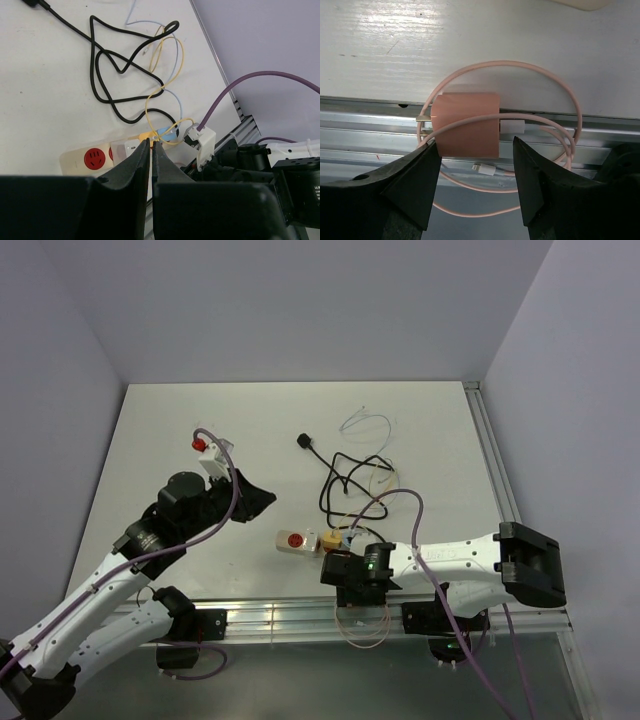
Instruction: Insert the plug
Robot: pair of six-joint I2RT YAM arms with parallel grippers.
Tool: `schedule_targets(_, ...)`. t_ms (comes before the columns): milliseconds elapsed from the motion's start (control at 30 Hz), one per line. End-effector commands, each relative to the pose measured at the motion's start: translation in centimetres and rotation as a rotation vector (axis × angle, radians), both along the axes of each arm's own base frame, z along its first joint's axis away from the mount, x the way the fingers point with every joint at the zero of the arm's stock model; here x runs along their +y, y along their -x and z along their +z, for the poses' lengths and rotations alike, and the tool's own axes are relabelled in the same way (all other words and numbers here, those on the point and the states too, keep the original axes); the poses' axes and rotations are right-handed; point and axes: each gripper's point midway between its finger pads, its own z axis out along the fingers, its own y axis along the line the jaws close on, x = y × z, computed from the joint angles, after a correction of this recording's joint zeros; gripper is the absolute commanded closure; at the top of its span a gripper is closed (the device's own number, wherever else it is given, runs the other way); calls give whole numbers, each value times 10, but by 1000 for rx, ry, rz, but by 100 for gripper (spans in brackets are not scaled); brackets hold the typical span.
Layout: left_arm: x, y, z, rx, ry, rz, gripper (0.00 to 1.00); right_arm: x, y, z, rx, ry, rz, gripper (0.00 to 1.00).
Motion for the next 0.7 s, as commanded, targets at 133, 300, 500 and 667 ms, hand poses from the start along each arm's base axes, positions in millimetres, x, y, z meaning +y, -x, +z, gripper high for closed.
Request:
schedule_targets(133,2,1,4,-21,8,5,89,12,-20,12,-108,31,47,44)
schedule_targets(300,6,1,4,-21,3,23,89,14,-38,46,-228,97,155,100)
schedule_targets(500,19,1,9,-31,-5,77,89,37,-46,94,-314,-60,271,100)
schedule_targets(667,57,-8,17,-11,-13,298,89,94,-52,195,-400,-404,426,100)
